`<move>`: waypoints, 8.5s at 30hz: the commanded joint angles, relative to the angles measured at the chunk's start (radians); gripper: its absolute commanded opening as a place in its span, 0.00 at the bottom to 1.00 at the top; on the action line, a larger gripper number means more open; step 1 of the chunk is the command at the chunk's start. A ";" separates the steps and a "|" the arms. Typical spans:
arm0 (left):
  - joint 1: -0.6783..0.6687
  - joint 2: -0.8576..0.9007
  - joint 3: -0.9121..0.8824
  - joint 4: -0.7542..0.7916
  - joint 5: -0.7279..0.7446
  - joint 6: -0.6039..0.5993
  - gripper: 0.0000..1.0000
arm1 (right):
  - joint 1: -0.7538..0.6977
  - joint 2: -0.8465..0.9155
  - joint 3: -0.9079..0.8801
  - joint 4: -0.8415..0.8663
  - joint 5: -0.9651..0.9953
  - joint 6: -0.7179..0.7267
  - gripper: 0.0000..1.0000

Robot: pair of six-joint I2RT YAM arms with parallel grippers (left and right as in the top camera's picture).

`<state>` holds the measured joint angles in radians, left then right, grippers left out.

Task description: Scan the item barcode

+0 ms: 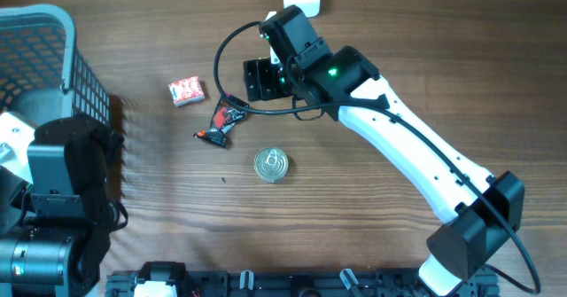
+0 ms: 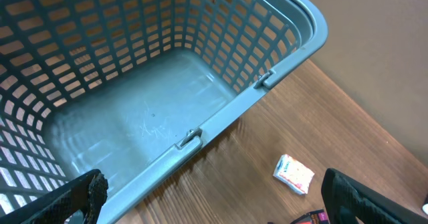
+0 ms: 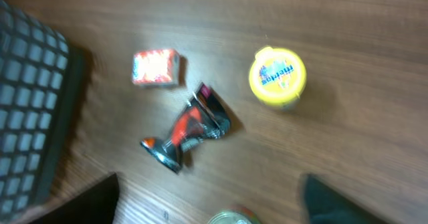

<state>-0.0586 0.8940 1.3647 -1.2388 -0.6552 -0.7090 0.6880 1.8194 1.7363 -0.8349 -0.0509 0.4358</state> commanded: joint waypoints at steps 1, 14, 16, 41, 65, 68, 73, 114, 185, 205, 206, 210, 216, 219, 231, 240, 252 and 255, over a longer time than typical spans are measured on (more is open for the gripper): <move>0.006 -0.001 0.007 -0.011 0.008 -0.005 1.00 | -0.001 -0.016 0.017 -0.105 0.013 -0.017 1.00; 0.006 -0.001 0.007 -0.034 0.008 -0.005 1.00 | 0.035 0.280 -0.101 -0.188 -0.133 0.536 1.00; 0.006 -0.001 0.007 -0.039 0.008 -0.005 1.00 | 0.050 0.325 -0.101 -0.182 -0.158 0.597 1.00; 0.006 -0.001 0.007 -0.045 0.013 -0.005 1.00 | 0.107 0.351 -0.217 -0.090 -0.134 0.743 0.95; 0.006 -0.001 0.007 -0.049 0.019 -0.005 1.00 | 0.170 0.352 -0.285 -0.051 -0.103 0.771 1.00; 0.006 -0.001 0.007 -0.053 0.019 -0.005 1.00 | 0.170 0.352 -0.295 -0.049 -0.103 0.799 0.96; 0.006 -0.001 0.007 -0.056 0.020 -0.005 1.00 | 0.169 0.352 -0.297 -0.040 -0.099 0.797 0.81; 0.006 -0.001 0.007 -0.057 0.031 -0.005 1.00 | 0.163 0.352 -0.297 0.004 0.064 0.298 0.75; 0.006 0.061 0.007 -0.060 0.053 -0.005 1.00 | -0.260 0.509 0.036 1.182 0.368 -0.288 0.70; 0.006 0.061 0.007 -0.061 0.053 -0.005 1.00 | -0.271 0.753 0.054 1.671 0.312 -0.306 0.72; 0.006 0.061 0.007 -0.062 0.054 -0.005 1.00 | -0.272 0.761 0.063 1.670 0.312 -0.307 0.72; 0.006 0.061 0.007 -0.065 0.058 -0.005 1.00 | -0.273 0.780 0.082 1.653 0.293 -0.319 0.70; 0.006 0.061 0.007 -0.073 0.061 -0.005 1.00 | -0.273 0.782 0.082 1.653 0.289 -0.373 0.70; 0.006 0.061 0.007 -0.087 0.061 -0.005 1.00 | -0.270 0.782 0.082 1.643 0.290 -0.413 0.73; 0.006 0.061 0.007 -0.091 0.060 -0.005 1.00 | -0.241 0.676 0.082 1.588 0.317 -0.603 0.72; 0.006 0.061 0.007 -0.091 0.061 -0.005 1.00 | -0.251 0.513 0.081 1.363 0.447 -0.697 0.69; 0.006 0.061 0.007 -0.113 0.076 -0.005 1.00 | -0.321 0.349 0.081 0.692 0.690 -0.758 0.46; 0.006 0.061 0.007 -0.119 0.095 -0.005 1.00 | -0.339 0.349 0.081 0.580 0.680 -0.678 0.45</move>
<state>-0.0586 0.9623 1.3647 -1.3495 -0.5892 -0.7090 0.3592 2.2078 1.8038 -0.1955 0.5846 -0.3061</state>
